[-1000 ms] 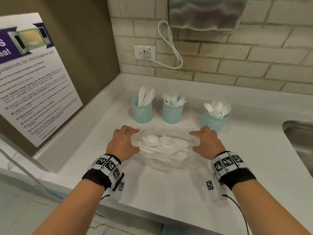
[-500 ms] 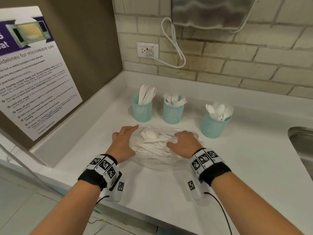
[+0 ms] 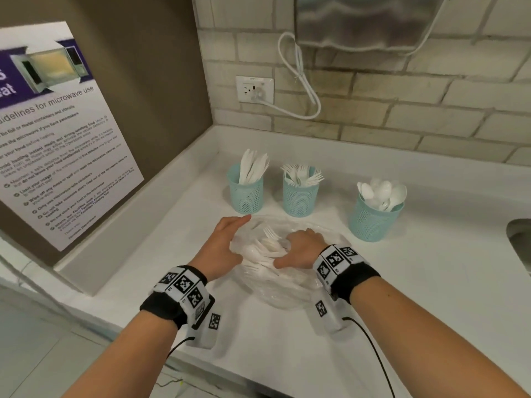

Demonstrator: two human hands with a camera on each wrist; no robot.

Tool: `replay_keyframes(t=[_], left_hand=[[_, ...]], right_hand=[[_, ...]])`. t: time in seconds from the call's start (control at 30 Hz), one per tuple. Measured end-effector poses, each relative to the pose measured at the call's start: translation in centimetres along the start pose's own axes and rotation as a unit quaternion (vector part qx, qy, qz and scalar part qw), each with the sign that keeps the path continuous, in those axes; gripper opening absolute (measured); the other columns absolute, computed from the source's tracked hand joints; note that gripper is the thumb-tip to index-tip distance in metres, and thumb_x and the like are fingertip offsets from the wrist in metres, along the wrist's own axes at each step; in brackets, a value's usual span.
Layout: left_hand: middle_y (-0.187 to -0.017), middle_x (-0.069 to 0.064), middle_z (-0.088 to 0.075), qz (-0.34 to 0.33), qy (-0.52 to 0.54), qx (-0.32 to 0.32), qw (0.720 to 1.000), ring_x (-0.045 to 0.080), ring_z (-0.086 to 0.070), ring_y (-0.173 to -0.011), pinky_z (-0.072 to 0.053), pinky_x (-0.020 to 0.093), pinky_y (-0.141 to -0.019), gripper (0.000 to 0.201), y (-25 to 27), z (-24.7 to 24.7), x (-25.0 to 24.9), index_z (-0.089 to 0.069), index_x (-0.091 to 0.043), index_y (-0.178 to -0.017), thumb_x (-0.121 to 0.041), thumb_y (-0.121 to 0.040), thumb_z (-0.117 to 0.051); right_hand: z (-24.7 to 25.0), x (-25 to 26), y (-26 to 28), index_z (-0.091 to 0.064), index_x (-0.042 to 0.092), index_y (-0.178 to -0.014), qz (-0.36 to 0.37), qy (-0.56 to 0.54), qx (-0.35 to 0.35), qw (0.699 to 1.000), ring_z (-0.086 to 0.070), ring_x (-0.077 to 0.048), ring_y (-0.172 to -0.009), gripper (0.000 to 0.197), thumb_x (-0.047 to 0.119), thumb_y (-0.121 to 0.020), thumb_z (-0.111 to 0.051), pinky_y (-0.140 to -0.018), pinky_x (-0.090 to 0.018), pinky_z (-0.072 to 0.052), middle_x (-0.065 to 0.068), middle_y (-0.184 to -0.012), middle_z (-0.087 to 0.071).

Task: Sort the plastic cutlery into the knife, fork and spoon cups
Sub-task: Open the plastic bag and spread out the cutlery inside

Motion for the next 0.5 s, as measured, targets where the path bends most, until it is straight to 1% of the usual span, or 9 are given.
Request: replay_keyframes(t=[0.07, 0.17, 0.27, 0.37, 0.5], left_hand=[[-0.127, -0.01, -0.03, 0.01, -0.002, 0.007, 1.0, 0.011, -0.041, -0.105, -0.034, 0.014, -0.09, 0.085, -0.4, 0.2, 0.3, -0.031, -0.026, -0.146, 0.009, -0.075, -0.063], [-0.126, -0.008, -0.029, 0.02, -0.002, 0.014, 1.0, 0.012, -0.04, -0.105, -0.033, 0.015, -0.091, 0.084, -1.1, 0.4, 0.3, -0.03, -0.023, -0.146, 0.007, -0.076, -0.064], [-0.129, -0.004, -0.031, 0.035, -0.002, 0.012, 0.999, 0.012, -0.04, -0.104, -0.034, 0.017, -0.092, 0.083, -1.4, 0.8, 0.8, -0.031, -0.021, -0.146, 0.006, -0.075, -0.065], [-0.134, 0.0, -0.031, 0.049, -0.004, 0.009, 0.999, 0.011, -0.038, -0.106, -0.034, 0.017, -0.095, 0.082, -1.4, 1.1, 1.4, -0.032, -0.019, -0.146, 0.006, -0.075, -0.065], [-0.133, 0.0, -0.031, 0.051, 0.001, 0.008, 0.999, 0.011, -0.038, -0.107, -0.033, 0.018, -0.098, 0.083, -1.2, 1.1, 1.6, -0.031, -0.018, -0.146, 0.006, -0.075, -0.065]], right_hand=[[0.3, 0.2, 0.0, -0.058, 0.015, -0.112, 0.002, -0.019, 0.002, 1.0, -0.055, -0.027, -0.108, 0.055, 0.05, -0.072, -0.067, -0.096, -0.037, -0.039, -0.006, -0.115, -0.062], [0.8, 0.0, -0.2, -0.054, 0.015, -0.118, 0.001, -0.076, -0.004, 0.997, -0.058, -0.024, -0.105, 0.055, 0.038, -0.071, -0.071, -0.091, -0.033, -0.047, -0.005, -0.118, -0.061], [1.3, -0.4, -0.1, -0.049, 0.012, -0.126, 0.006, -0.088, -0.002, 0.996, -0.055, -0.024, -0.112, 0.061, 0.03, -0.073, -0.073, -0.091, -0.029, -0.044, -0.007, -0.125, -0.057], [1.7, -1.0, 0.1, -0.048, 0.012, -0.124, 0.015, -0.097, -0.024, 0.995, -0.055, -0.023, -0.112, 0.063, 0.028, -0.071, -0.077, -0.086, -0.026, -0.041, -0.007, -0.126, -0.058], [2.2, -1.3, 0.2, -0.047, 0.011, -0.123, 0.033, -0.106, -0.061, 0.992, -0.056, -0.023, -0.109, 0.07, 0.033, -0.067, -0.082, -0.084, -0.026, -0.041, -0.005, -0.122, -0.059]])
Point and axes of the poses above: each hand's wrist, its own y-axis away from the middle knuckle, its own z-axis out of the back of the hand, x = y × z, the point moved 6 cm from there along -y, towards the middle knuckle
